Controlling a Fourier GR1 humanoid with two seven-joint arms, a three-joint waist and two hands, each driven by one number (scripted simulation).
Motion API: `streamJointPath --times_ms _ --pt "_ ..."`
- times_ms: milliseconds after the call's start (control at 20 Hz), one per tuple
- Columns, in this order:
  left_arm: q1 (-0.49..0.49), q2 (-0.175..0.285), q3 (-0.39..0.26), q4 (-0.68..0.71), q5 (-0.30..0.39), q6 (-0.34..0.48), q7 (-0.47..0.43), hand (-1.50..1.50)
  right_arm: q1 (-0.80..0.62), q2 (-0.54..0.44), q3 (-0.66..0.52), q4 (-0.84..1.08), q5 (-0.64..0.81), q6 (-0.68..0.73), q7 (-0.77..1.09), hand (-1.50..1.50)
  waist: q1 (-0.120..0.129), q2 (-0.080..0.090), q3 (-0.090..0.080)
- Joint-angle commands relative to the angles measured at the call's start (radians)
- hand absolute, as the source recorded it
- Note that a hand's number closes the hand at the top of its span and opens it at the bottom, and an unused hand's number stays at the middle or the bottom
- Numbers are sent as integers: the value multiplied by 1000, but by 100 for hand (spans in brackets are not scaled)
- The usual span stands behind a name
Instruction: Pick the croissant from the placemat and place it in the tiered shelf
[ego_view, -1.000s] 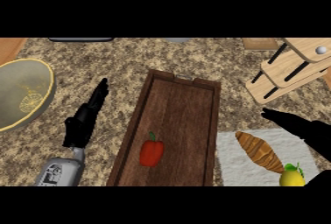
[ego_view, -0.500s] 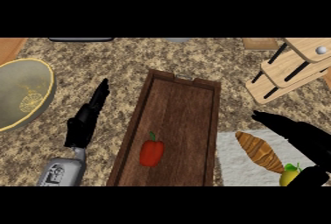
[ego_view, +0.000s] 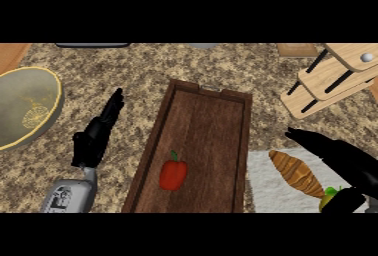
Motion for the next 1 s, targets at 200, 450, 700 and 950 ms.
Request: streamJointPath --times_ms 200,450,700,950 --pt "41 -29 -7 -19 -31 3 -14 0 -15 60 29 78 96 -52 -43 -150 0 0 0" --pt "33 -16 11 -83 -21 -24 51 0 -50 77 22 137 117 -32 -60 -150 1 0 0" --pt "40 -20 15 -33 -46 -13 -4 0 -6 91 51 233 184 -163 -149 -150 1 0 0" --pt "-31 -5 53 0 -31 -27 9 0 -24 68 108 264 268 -176 -167 150 1 1 0"
